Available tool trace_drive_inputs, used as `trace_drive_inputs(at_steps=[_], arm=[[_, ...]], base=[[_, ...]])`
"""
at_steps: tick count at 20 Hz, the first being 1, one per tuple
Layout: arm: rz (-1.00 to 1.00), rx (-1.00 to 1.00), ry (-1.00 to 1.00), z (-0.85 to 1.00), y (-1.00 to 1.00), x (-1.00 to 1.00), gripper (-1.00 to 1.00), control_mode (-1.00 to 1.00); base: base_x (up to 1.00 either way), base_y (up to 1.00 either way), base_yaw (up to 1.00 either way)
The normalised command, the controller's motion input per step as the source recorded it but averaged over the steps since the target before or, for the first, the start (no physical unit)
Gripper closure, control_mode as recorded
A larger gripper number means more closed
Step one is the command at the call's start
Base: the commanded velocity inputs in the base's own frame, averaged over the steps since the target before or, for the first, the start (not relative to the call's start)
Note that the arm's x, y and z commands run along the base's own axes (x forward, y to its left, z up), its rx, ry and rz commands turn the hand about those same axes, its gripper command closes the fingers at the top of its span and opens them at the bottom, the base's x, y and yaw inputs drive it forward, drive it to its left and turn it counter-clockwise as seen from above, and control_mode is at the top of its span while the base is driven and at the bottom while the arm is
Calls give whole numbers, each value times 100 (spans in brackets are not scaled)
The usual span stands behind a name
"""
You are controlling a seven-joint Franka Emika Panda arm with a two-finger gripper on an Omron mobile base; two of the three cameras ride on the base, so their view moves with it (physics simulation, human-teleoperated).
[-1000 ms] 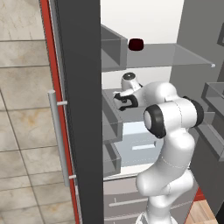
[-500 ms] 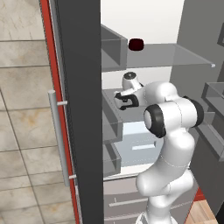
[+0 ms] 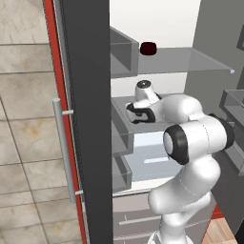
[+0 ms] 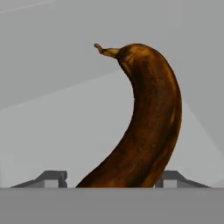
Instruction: Pick the orange and banana from the fridge and place them on the plate next to the blender to make a fruit smoothie.
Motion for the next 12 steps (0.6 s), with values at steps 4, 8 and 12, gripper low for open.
trace_drive_inputs(at_steps=[4,8,12], arm=[[0,0,-2,3,0,-100,100,-100],[0,0,-9,36,0,-100,100,-100],[0,0,-13,73,0,-100,100,-100]], base=[[0,0,0],[0,0,0],[0,0,0]])
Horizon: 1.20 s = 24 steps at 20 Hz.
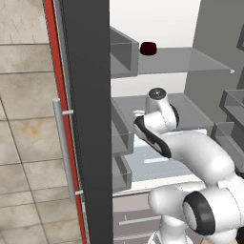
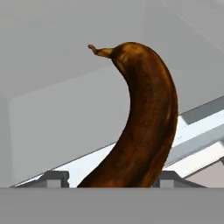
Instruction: Pick the orange and banana from the fridge and place them on the plate next to the blender to make a fruit smoothie.
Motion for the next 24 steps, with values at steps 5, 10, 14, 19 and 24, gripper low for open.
trace_drive_inputs(at_steps=[5,10,14,19,24], arm=[[1,0,-10,93,0,-100,100,-100],[10,0,0,86,2,-100,100,-100],[23,0,5,63,0,-92,100,-100],[13,0,7,27,0,-50,100,-100],[0,0,0,-1,0,-25,100,100]], base=[[0,0,0],[0,0,0],[0,0,0],[0,0,0],[-34,-3,0]])
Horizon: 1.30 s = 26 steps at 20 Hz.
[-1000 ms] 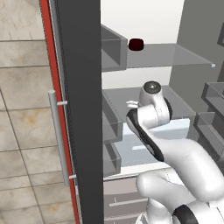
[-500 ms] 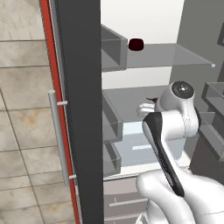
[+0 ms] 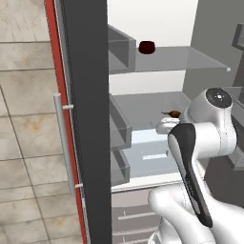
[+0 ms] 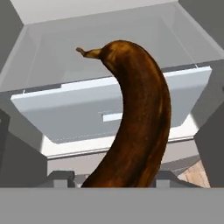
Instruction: Pick the orange and banana from the fridge and place them on the plate next to the blender to make a fruit smoothie.
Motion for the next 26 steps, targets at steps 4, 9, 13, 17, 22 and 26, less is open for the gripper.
trace_drive_inputs(at_steps=[4,9,13,17,22,26], arm=[[0,0,0,0,0,0,100,100],[0,0,0,0,0,0,100,100],[0,0,0,0,0,0,100,100],[0,0,0,0,0,0,100,100],[0,0,0,0,0,0,100,100],[0,0,0,0,0,0,100,100]], base=[[-100,-15,4],[-100,-35,3],[-99,-84,-10],[-67,-100,-26],[-6,-100,-26],[38,-100,-25]])
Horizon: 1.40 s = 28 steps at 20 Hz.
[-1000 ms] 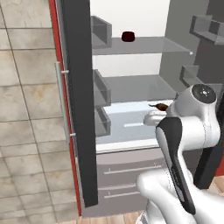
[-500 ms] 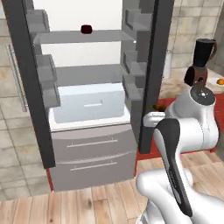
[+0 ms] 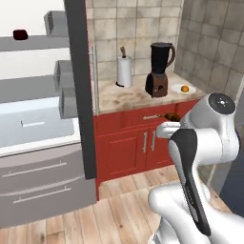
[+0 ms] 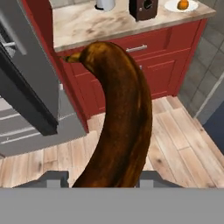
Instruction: Pick the orange and banana from the fridge and place them on the plate next to the blender to make a fruit smoothie.
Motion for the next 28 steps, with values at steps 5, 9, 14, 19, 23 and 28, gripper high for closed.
trace_drive_inputs(at_steps=[5,9,14,19,23,28], arm=[[0,0,0,0,0,0,100,100],[0,0,0,0,0,0,100,100],[0,0,0,0,0,0,100,100],[0,0,0,0,0,0,100,100],[0,0,0,0,0,0,100,100],[0,0,0,0,0,0,100,100]], base=[[96,-100,-21],[100,-76,-8],[100,-40,0],[97,-23,0],[57,-66,3],[43,-54,0]])
